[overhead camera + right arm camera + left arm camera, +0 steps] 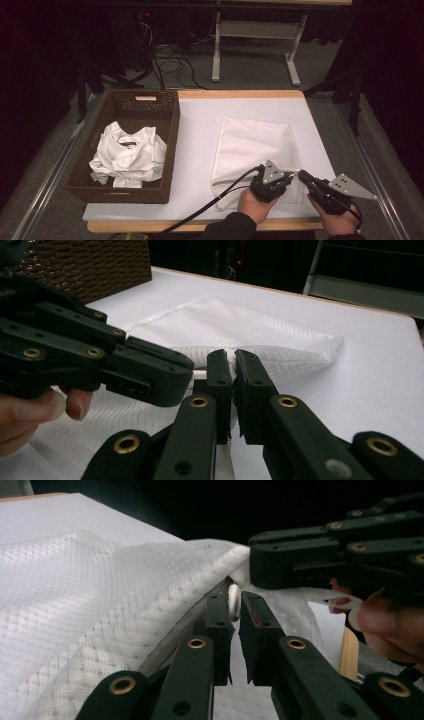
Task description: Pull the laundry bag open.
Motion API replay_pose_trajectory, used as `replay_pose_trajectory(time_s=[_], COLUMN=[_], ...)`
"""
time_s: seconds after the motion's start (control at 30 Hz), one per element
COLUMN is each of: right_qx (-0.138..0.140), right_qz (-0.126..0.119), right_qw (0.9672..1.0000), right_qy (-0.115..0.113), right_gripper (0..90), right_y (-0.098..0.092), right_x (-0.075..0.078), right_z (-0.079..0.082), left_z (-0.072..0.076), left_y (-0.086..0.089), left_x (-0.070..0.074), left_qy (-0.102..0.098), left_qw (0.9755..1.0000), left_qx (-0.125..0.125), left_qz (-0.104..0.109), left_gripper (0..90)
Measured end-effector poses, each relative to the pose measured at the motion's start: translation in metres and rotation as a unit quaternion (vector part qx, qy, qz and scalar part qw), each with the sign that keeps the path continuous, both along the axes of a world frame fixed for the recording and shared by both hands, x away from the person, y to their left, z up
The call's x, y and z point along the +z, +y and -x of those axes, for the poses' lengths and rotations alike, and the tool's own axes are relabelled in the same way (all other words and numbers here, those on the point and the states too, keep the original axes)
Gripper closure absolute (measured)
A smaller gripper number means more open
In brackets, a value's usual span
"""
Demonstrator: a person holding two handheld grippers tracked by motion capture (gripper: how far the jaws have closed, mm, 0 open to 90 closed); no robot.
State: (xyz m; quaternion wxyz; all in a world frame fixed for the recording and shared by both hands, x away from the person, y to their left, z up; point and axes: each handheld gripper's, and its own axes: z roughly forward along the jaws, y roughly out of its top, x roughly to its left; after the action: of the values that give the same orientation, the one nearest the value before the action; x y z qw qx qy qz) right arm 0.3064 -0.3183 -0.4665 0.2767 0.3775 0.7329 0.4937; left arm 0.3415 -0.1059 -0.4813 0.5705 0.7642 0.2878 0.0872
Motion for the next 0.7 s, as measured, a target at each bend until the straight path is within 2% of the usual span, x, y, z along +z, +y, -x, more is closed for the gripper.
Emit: replay_pose_trajectory(time_s=[0.27,0.7], right_qx=[0.011,0.008], right_qz=[0.017,0.019], right_qw=[0.9998,0.9998], right_qy=[-0.004,-0.002], right_gripper=[87.0,87.1], right_y=[0.005,0.005], right_x=[-0.0005,-0.0007], right_z=[0.0013,0.0007], left_z=[-0.0012,-0.0001], left_y=[-0.0034,-0.0036], left_x=[0.0031,0.003], left_qy=[0.0,-0.006], left_qw=[1.0,0.9999], left_qx=[0.003,0.006], left_qz=[-0.002,-0.013], left_gripper=[83.6,86.2])
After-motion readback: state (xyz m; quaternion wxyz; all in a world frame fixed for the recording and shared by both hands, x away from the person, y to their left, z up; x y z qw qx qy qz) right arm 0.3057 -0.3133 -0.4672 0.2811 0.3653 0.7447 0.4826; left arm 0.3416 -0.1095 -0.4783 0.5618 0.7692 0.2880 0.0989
